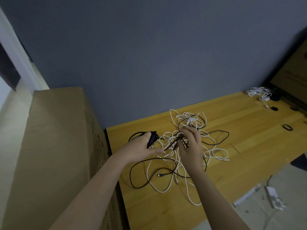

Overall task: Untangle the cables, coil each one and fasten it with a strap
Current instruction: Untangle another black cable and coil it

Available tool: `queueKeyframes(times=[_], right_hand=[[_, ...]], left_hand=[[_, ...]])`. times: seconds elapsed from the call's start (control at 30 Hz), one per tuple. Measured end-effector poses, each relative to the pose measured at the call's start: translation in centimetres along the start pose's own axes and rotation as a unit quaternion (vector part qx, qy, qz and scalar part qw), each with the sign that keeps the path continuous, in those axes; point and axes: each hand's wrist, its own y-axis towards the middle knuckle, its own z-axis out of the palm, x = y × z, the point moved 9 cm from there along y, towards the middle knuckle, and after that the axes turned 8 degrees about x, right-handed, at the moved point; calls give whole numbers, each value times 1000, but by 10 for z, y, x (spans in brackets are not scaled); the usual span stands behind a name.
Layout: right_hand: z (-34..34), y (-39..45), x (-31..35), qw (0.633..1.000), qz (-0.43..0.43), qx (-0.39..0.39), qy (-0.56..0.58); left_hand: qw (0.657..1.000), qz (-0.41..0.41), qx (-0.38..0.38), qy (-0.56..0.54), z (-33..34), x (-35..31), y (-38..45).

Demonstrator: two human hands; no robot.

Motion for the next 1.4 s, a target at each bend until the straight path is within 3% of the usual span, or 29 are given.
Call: queueKeyframes(times=[0.2,0.37,0.5,0.7,0.8,0.9,1.03,1.13,1.23,1.4], right_hand=[[23,-13,-32,989,6,93,-116],[38,-39,-68,975,148,166,9],[31,-48,-89,942,287,82,153],[10,-67,-131,896,417,-22,153],[4,-66,-143,886,443,-31,136],[-2,-55,-144,895,432,-14,114],[-4,-30,-141,907,411,9,88],[-9,7,-118,941,330,22,73],[-1,42,-76,959,236,73,137],[49,42,-23,928,186,203,251]], left_hand=[[995,32,-70,65,-12,-7,-6],[987,29,-148,63,-28,-3,-16],[971,-19,-218,100,-40,2,-22],[953,-67,-280,95,-54,11,-30],[943,-80,-312,88,-58,13,-31],[928,-84,-357,71,-65,13,-37],[931,-41,-361,30,-65,7,-36],[936,8,-351,-19,-64,3,-34],[941,51,-330,-47,-59,-5,-32],[948,79,-302,-65,-47,-14,-26]])
